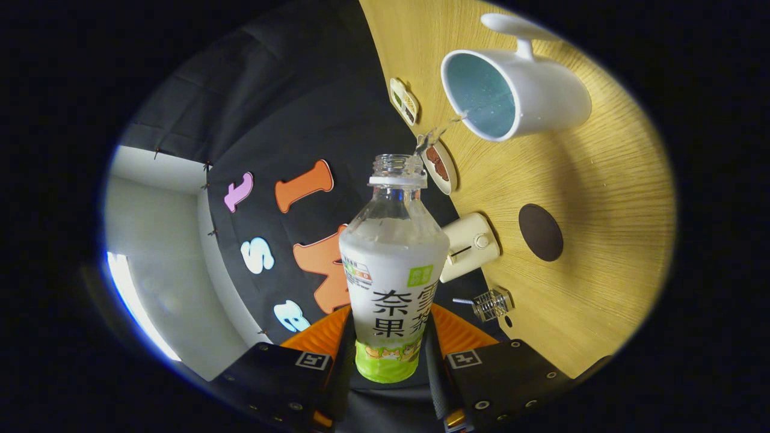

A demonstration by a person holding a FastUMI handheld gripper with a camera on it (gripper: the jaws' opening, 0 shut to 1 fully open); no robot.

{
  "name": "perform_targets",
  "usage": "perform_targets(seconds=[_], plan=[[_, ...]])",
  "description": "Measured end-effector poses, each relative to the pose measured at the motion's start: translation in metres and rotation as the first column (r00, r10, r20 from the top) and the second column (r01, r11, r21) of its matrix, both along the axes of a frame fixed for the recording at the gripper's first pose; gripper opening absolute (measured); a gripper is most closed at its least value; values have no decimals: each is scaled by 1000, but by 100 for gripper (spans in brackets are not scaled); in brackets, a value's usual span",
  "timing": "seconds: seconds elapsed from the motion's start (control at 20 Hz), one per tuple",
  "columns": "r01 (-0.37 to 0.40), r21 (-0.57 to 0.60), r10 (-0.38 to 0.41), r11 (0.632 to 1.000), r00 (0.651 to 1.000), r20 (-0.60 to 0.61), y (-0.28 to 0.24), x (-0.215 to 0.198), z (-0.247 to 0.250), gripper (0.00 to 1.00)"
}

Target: Take the bottle from table, then pour the juice into the cup, finally place the bottle on the coaster

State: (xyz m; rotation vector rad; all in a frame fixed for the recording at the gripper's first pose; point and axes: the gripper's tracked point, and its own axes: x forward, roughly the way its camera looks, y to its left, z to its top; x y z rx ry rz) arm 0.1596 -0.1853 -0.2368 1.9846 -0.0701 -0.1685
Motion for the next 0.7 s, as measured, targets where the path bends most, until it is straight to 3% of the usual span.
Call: perform_targets(seconds=[0.7], plan=[[49, 144, -48, 988, 999, -11, -11, 3, 4, 56]])
